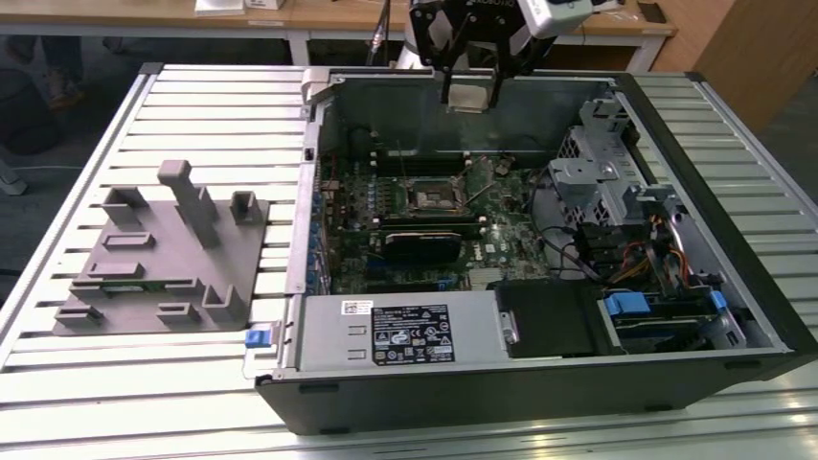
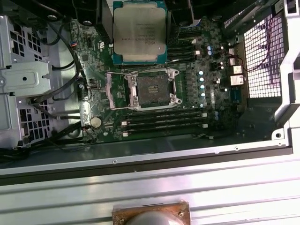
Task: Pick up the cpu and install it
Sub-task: 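Place the cpu into insertion slot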
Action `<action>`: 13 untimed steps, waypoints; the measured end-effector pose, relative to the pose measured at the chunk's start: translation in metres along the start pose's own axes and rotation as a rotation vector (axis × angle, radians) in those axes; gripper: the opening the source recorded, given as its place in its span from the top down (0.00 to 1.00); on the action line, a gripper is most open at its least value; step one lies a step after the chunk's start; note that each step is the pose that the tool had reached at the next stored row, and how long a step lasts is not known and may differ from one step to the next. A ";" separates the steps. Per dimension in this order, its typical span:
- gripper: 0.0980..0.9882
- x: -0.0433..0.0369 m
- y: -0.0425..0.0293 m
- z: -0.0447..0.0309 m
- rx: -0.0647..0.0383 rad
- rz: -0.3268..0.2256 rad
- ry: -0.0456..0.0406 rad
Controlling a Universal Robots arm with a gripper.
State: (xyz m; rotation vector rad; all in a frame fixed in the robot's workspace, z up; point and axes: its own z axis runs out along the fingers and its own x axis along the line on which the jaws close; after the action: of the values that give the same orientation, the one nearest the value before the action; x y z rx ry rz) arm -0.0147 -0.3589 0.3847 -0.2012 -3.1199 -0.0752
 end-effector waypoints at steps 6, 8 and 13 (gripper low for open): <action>0.50 0.0000 0.0000 0.0000 0.000 0.013 -0.0006; 0.50 0.0000 0.0000 0.0000 0.000 0.017 -0.0008; 0.50 0.0000 0.0000 0.0000 0.000 0.027 -0.0013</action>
State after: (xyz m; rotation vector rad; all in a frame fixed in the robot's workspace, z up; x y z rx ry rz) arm -0.0147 -0.3589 0.3848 -0.2436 -3.1175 -0.0754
